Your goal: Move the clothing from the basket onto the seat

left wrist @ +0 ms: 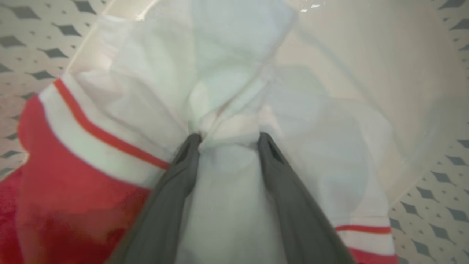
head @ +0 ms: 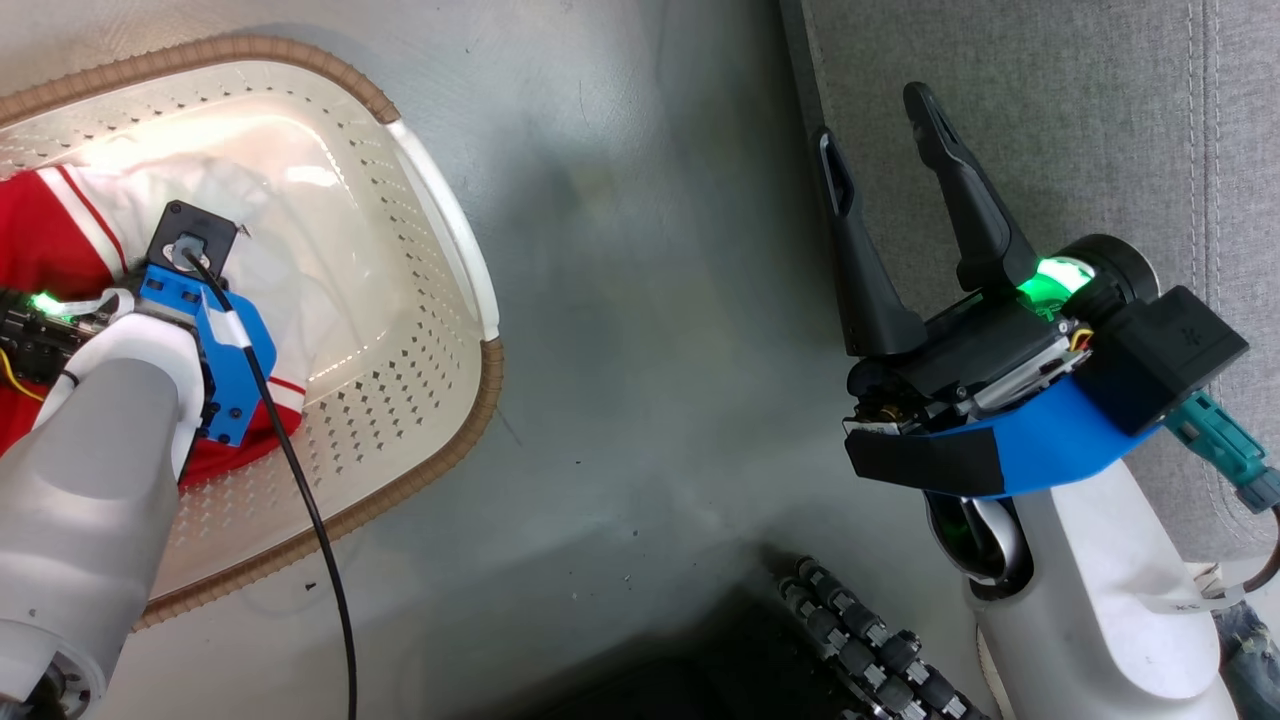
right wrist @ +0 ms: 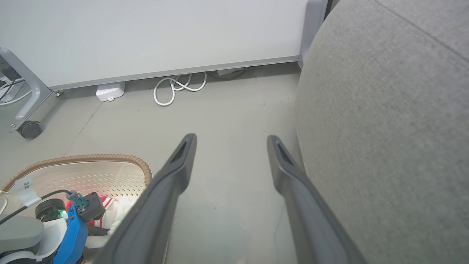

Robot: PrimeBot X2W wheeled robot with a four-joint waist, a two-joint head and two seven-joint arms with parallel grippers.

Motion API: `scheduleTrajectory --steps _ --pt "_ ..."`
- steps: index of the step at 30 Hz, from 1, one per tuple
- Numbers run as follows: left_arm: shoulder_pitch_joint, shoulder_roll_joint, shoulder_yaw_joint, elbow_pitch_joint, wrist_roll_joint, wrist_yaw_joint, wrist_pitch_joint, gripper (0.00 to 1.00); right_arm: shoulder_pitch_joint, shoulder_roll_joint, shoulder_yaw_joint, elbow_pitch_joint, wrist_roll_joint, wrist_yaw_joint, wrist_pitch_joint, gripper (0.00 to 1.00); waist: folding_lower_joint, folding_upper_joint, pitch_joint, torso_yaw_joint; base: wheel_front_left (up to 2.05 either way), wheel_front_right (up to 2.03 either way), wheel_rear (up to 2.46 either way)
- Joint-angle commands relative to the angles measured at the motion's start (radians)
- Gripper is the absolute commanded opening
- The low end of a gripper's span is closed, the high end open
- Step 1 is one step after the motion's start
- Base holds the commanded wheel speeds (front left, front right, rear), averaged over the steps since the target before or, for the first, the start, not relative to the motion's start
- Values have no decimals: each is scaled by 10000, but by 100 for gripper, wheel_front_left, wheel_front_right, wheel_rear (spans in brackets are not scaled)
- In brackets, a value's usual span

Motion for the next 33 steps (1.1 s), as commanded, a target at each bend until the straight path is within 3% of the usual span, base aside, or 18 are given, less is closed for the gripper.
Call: scheduleTrajectory --steps 1,9,19,25,33 --pt "38 20 -33 162 -37 -84 126 0 -19 19 3 -43 3 1 -53 100 1 0 -3 -3 0 0 0" --pt "11 -48 -42 547 -248 -382 214 0 -110 19 19 24 37 1 -53 100 1 0 -16 -66 0 0 0" --pt "-143 -146 133 530 -526 -467 -633 0 -524 17 208 153 165 1 -52 100 1 0 -385 -186 0 0 0" --pt "281 -724 230 464 -788 -492 -1380 0 -350 16 51 523 -199 1 -52 100 1 0 -1830 310 0 0 0" --pt "1273 -2031 337 330 -1309 -799 -2630 0 473 5 -244 1328 -820 1 74 100 1 0 -4870 1470 0 0 0"
